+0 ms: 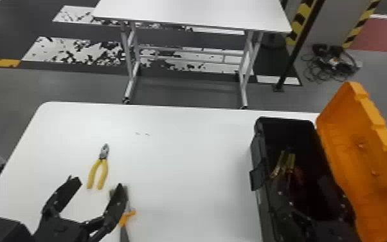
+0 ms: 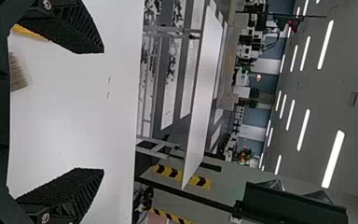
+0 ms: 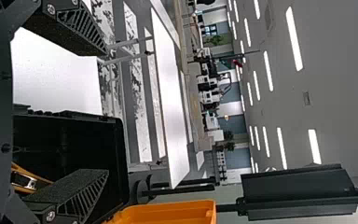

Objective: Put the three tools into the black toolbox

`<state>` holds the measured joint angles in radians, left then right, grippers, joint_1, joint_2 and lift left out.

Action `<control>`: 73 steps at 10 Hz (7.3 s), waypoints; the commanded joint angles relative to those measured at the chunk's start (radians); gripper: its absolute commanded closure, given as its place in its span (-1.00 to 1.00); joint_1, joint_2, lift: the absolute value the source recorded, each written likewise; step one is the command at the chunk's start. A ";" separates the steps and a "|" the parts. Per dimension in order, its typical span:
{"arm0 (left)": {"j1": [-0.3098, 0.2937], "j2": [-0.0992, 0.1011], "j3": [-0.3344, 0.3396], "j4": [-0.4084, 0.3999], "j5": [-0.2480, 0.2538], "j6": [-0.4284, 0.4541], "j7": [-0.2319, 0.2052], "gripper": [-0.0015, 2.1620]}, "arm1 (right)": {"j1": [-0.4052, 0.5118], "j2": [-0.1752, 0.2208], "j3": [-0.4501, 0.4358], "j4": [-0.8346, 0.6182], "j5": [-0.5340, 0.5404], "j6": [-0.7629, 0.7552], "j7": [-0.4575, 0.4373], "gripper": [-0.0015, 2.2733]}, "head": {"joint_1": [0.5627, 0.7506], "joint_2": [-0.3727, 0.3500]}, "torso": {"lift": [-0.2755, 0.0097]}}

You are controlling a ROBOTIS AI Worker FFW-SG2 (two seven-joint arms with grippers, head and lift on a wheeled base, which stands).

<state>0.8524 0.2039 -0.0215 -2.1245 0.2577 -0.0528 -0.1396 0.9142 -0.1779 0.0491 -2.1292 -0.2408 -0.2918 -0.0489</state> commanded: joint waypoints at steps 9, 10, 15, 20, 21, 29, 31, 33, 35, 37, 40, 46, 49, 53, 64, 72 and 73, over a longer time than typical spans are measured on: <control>-0.004 -0.004 -0.015 -0.008 0.040 0.061 0.005 -0.92 | -0.003 -0.003 0.000 -0.003 0.000 0.000 0.000 -0.91 | 0.41 -0.15 | 0.57; -0.009 -0.006 -0.028 -0.005 0.052 0.080 0.006 -0.92 | -0.005 -0.003 0.000 -0.002 0.000 0.000 0.000 -0.91 | 0.41 -0.17 | 0.57; -0.088 0.009 -0.216 0.124 -0.024 0.095 0.279 -0.92 | -0.003 -0.003 0.000 0.000 -0.002 0.000 0.000 -0.91 | 0.41 -0.32 | 0.57; -0.150 0.054 -0.413 0.209 -0.043 0.046 0.600 -0.92 | -0.003 -0.005 0.000 0.002 -0.006 -0.010 0.001 -0.91 | 0.41 -0.48 | 0.57; -0.141 0.062 -0.416 0.210 -0.023 0.025 0.615 -0.92 | -0.005 -0.005 0.000 0.005 -0.006 -0.019 0.000 -0.91 | 0.41 -0.51 | 0.57; -0.084 0.072 -0.374 0.268 0.107 -0.074 0.692 -0.92 | 0.000 -0.008 -0.002 0.008 -0.012 -0.049 0.000 -0.91 | 0.41 -0.29 | 0.57; -0.084 0.072 -0.370 0.261 0.129 -0.055 0.686 -0.87 | 0.000 -0.012 -0.002 0.006 -0.014 -0.049 0.000 -0.91 | 0.41 -0.30 | 0.57; -0.093 0.068 -0.350 0.241 0.175 0.037 0.670 -0.86 | 0.000 -0.015 -0.002 0.005 -0.018 -0.049 0.001 -0.91 | 0.41 -0.30 | 0.57; -0.067 0.065 -0.318 0.144 0.209 0.144 0.658 -0.86 | -0.002 -0.018 -0.003 0.005 -0.020 -0.046 0.001 -0.91 | 0.41 -0.32 | 0.57; -0.032 0.060 -0.301 0.001 0.215 0.331 0.683 -0.86 | -0.005 -0.023 -0.006 0.008 -0.026 -0.043 0.000 -0.91 | 0.41 -0.35 | 0.57; -0.021 0.022 -0.210 -0.091 0.328 0.611 0.721 -0.86 | -0.009 -0.023 -0.008 0.018 -0.031 -0.043 0.000 -0.91 | 0.41 -0.47 | 0.57; -0.058 -0.018 -0.127 -0.081 0.385 0.715 0.715 -0.86 | -0.017 -0.023 -0.008 0.023 -0.032 -0.043 0.000 -0.91 | 0.41 -0.36 | 0.57; -0.092 -0.032 -0.120 -0.060 0.394 0.767 0.716 -0.86 | -0.018 -0.026 -0.006 0.023 -0.034 -0.043 0.001 -0.91 | 0.41 -0.34 | 0.57; -0.131 -0.047 -0.118 -0.037 0.394 0.825 0.721 -0.86 | -0.025 -0.038 -0.006 0.028 -0.048 -0.043 0.000 -0.91 | 0.41 -0.36 | 0.57; -0.233 -0.078 -0.089 0.017 0.430 1.028 0.756 -0.65 | -0.021 -0.046 -0.008 0.032 -0.058 -0.074 0.000 -0.91 | 0.41 -0.41 | 0.57; -0.233 -0.087 -0.078 0.020 0.434 1.028 0.747 0.91 | -0.018 -0.044 -0.008 0.034 -0.060 -0.074 0.000 -0.91 | 0.41 -0.43 | 0.57; -0.233 -0.086 -0.094 0.011 0.399 1.028 0.744 0.91 | -0.020 -0.044 -0.006 0.034 -0.058 -0.074 0.000 -0.91 | 0.41 -0.43 | 0.57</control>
<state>0.6199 0.1172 -0.1084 -2.1070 0.6725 0.9749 0.6045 0.8949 -0.2225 0.0424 -2.0954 -0.3001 -0.3658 -0.0490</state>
